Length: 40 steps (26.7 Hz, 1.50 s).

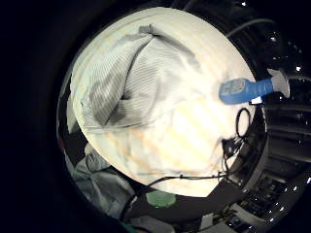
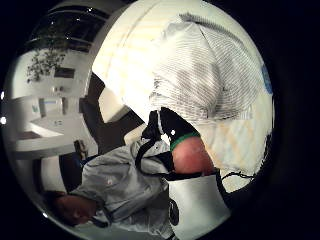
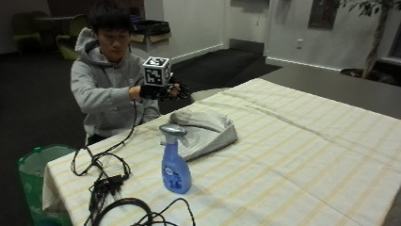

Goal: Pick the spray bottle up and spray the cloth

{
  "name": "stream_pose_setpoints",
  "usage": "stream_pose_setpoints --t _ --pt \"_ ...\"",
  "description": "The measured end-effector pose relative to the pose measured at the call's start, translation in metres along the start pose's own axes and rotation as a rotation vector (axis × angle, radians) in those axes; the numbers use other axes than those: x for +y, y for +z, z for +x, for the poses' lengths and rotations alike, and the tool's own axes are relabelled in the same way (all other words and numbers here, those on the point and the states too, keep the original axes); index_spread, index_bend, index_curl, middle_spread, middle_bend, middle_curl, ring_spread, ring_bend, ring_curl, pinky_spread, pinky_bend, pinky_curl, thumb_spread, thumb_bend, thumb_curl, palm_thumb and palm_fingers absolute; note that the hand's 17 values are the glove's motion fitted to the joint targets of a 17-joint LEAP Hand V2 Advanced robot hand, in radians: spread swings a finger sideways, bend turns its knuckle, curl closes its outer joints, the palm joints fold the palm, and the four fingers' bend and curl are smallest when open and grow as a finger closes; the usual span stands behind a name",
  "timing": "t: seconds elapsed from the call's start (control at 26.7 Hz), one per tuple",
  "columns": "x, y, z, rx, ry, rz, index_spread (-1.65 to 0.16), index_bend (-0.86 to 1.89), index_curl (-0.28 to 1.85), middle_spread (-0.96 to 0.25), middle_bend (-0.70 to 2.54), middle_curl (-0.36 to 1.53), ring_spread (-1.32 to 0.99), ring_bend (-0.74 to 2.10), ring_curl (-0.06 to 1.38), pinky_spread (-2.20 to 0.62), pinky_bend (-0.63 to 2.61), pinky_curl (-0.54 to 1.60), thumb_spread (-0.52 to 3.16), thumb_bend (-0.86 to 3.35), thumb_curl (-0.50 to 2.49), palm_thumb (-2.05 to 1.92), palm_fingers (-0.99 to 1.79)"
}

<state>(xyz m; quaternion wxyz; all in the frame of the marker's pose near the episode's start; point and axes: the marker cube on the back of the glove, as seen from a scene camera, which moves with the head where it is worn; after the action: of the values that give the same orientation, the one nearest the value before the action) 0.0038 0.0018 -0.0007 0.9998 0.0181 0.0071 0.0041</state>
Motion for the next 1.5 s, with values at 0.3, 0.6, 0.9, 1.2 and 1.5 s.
stream_pose_setpoints --t 0.3,0.6,0.9,1.2,1.5 --pt "0.013 -0.002 0.026 0.018 0.003 0.122 -0.33 0.15 0.1 -0.07 0.29 0.13 0.01 0.26 0.09 0.18 0.29 0.13 0.75 0.24 0.17 0.49 0.16" --pt "0.029 -0.004 0.06 -0.008 0.046 0.22 -0.38 0.14 0.14 -0.08 0.3 0.19 0.01 0.29 0.13 0.21 0.29 0.18 0.92 0.18 0.23 0.53 0.14" --pt "0.038 -0.01 0.104 -0.025 0.128 0.28 -0.38 0.09 0.14 -0.08 0.29 0.23 0.0 0.32 0.17 0.23 0.36 0.24 0.98 0.13 0.28 0.57 0.06" --pt "0.043 -0.007 0.141 -0.074 0.24 0.33 -0.36 0.09 0.13 -0.08 0.3 0.26 -0.01 0.37 0.2 0.21 0.42 0.27 1.01 0.08 0.32 0.6 0.03" --pt "0.031 -0.011 0.182 -0.299 0.357 0.468 -0.33 0.07 0.11 -0.05 0.29 0.28 -0.02 0.41 0.22 0.2 0.48 0.31 1.01 0.03 0.35 0.64 -0.05"
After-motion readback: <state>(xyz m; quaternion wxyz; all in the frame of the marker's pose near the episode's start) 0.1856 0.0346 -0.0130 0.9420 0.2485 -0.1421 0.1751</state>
